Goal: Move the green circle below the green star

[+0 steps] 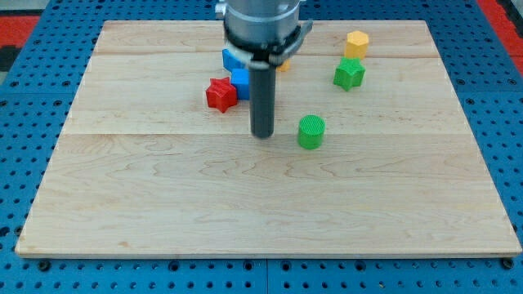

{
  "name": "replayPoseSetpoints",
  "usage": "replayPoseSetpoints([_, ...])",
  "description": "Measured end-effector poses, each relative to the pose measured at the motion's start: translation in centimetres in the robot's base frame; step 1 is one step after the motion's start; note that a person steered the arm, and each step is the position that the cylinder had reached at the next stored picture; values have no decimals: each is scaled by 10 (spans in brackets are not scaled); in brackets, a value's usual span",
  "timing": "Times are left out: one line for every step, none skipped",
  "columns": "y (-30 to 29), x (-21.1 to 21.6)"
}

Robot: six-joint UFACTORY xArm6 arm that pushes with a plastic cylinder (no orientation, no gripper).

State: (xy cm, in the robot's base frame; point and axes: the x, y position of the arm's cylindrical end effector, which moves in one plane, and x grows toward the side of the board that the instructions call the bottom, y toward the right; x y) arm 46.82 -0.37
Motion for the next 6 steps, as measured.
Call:
replayPoseSetpoints([27, 12])
replayPoseSetpoints([39, -12])
replayPoseSetpoints([82, -15])
replayPoseSetpoints([91, -18])
replayPoseSetpoints([112, -28])
replayPoseSetpoints([118, -42])
